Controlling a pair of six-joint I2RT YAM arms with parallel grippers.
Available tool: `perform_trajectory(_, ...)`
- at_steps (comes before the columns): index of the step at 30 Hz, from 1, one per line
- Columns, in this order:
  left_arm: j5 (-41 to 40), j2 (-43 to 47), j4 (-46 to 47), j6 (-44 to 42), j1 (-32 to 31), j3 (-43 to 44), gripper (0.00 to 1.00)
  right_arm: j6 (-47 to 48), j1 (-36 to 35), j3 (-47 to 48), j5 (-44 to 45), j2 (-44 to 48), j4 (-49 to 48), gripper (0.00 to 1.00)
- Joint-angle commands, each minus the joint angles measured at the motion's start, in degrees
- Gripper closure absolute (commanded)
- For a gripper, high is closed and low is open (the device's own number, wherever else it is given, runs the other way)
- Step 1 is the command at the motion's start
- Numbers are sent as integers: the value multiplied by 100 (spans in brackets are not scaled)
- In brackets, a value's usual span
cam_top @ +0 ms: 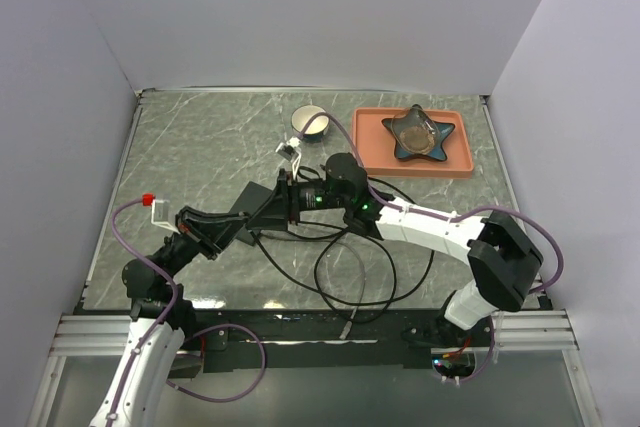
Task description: Insert the plug into the switch port
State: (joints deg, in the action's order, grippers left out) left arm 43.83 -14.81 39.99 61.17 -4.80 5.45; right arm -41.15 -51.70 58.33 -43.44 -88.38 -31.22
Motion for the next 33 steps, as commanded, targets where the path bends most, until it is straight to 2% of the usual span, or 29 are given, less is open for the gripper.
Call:
perform_trajectory(1, -182, 206, -35, 1, 14, 167, 99, -104, 11, -128, -129, 23, -542, 48)
perform_trajectory(10, -218, 259, -61, 27, 14, 193, 99, -262, -50, -234, -103, -109, -833, 48)
perform_trajectory(18, -217, 285, -105, 18, 14, 211, 99, -341, -112, -137, -103, -294, -947, 54)
perform_trajectory(21, -217, 294, -123, 27, 14, 228, 99, -368, -121, -120, -103, -312, -991, 57)
perform_trajectory(22, -209, 294, -114, 27, 14, 219, 99, -377, -112, -120, -103, -320, -1000, 61)
perform_trajectory(29, -226, 285, -140, 9, 14, 219, 99, -456, -121, -146, -68, -329, -1123, 68)
perform_trajectory(32, -235, 259, -88, 27, 14, 211, 99, -508, -121, -102, -121, -355, -1158, 74)
perform_trajectory(33, -226, 250, -88, 36, 14, 211, 99, -535, -129, -93, -138, -373, -1167, 79)
